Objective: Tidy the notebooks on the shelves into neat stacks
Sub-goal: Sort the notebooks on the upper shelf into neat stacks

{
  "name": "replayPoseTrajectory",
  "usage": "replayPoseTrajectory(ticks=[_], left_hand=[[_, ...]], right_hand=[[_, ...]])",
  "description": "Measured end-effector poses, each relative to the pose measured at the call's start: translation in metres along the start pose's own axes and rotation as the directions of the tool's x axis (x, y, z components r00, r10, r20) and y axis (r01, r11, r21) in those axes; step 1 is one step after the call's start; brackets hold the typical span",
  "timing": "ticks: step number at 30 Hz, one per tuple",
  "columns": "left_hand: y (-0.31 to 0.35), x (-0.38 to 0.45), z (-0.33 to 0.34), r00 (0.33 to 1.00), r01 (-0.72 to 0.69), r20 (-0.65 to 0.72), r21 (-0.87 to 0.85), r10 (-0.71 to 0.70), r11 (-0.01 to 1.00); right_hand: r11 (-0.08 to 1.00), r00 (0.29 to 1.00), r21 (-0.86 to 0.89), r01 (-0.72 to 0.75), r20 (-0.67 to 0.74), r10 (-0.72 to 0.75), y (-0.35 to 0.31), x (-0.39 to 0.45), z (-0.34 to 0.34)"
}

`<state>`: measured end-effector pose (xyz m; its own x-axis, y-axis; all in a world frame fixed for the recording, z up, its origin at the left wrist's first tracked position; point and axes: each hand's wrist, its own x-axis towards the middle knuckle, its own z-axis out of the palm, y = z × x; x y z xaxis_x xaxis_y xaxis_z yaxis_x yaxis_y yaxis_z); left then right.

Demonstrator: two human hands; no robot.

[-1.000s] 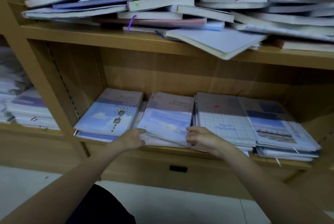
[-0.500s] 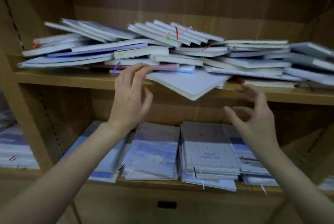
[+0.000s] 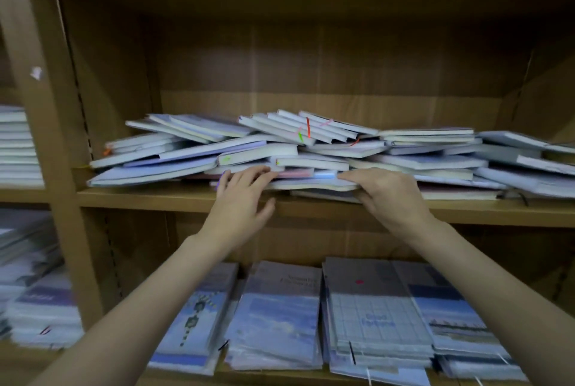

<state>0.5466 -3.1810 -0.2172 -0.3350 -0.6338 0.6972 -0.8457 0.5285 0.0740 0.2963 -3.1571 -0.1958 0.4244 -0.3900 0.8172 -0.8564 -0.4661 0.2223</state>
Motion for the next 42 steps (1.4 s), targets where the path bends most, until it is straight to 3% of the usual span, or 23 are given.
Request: replayPoseTrajectory(ticks=[5, 9, 12, 14, 17, 20, 22, 24, 26, 28, 30, 32, 35, 37, 39, 42], left_hand=[[0.004, 0.003, -0.004, 0.998, 0.037, 0.057, -0.008, -0.037, 0.999], [0.004, 0.008, -0.011, 0.992, 0.097, 0.088, -0.079, -0.09, 0.992], [0.003, 0.009, -0.015, 0.999, 0.044, 0.017, -0.145, -0.042, 0.989], [0.004, 0.01, -0.019, 0.996, -0.063, -0.067, -0.18, 0.052, 0.982], [0.01, 0.003, -0.023, 0.985, -0.119, -0.165, -0.393, 0.057, 0.912], [0.024, -0.013, -0.021, 0.973, -0.136, -0.23, -0.679, -0.033, 0.721], [0.036, -0.018, -0.019, 0.99, -0.067, -0.122, -0.85, -0.071, 0.523], [0.046, -0.023, -0.012, 0.986, 0.126, 0.091, -0.956, -0.143, 0.265], [0.057, -0.023, -0.005, 0.934, 0.325, 0.312, -0.944, -0.172, 0.052], [0.071, -0.017, -0.003, 0.868, 0.475, 0.482, -0.876, -0.122, -0.086], [0.085, -0.009, -0.006, 0.812, 0.564, 0.581, -0.807, -0.062, -0.178], [0.098, -0.003, -0.009, 0.796, 0.596, 0.604, -0.793, -0.034, -0.127], [0.108, -0.01, -0.005, 0.812, 0.584, 0.581, -0.809, -0.059, 0.069], [0.109, -0.024, -0.003, 0.799, 0.599, 0.601, -0.793, -0.02, 0.114], [0.109, -0.038, -0.001, 0.799, 0.596, 0.602, -0.788, -0.012, 0.152], [0.115, -0.04, 0.0, 0.82, 0.572, 0.568, -0.811, -0.069, 0.123]], right_hand=[[0.998, 0.993, 0.049, -0.027, -0.113, 0.032, -0.001, 0.015, -0.021], [0.998, 0.992, 0.061, 0.008, -0.123, -0.001, -0.002, 0.027, -0.034], [0.997, 0.987, 0.078, 0.01, -0.162, 0.003, -0.006, 0.026, -0.041], [0.997, 0.982, 0.079, 0.017, -0.187, -0.002, -0.007, 0.028, -0.047], [0.992, 0.978, 0.124, 0.006, -0.206, 0.02, -0.005, 0.028, -0.057], [0.967, 0.966, 0.24, -0.08, -0.222, 0.135, -0.002, 0.008, -0.074], [0.927, 0.945, 0.322, -0.194, -0.192, 0.265, 0.003, -0.018, -0.087], [0.818, 0.901, 0.425, -0.388, -0.011, 0.434, 0.013, -0.044, -0.091], [0.731, 0.862, 0.475, -0.49, 0.14, 0.486, 0.015, -0.065, -0.095], [0.684, 0.818, 0.458, -0.568, 0.221, 0.531, 0.02, -0.081, -0.097], [0.501, 0.67, 0.466, -0.729, 0.34, 0.66, 0.014, -0.086, -0.101], [0.226, 0.543, 0.569, -0.79, 0.479, 0.69, 0.007, -0.093, -0.101], [-0.08, 0.472, 0.692, -0.718, 0.568, 0.674, 0.002, -0.098, -0.109], [-0.138, 0.505, 0.721, -0.679, 0.596, 0.625, 0.002, -0.102, -0.12], [-0.106, 0.562, 0.701, -0.705, 0.644, 0.518, 0.001, -0.112, -0.127], [-0.114, 0.567, 0.662, -0.74, 0.707, 0.422, 0.002, -0.125, -0.131]])
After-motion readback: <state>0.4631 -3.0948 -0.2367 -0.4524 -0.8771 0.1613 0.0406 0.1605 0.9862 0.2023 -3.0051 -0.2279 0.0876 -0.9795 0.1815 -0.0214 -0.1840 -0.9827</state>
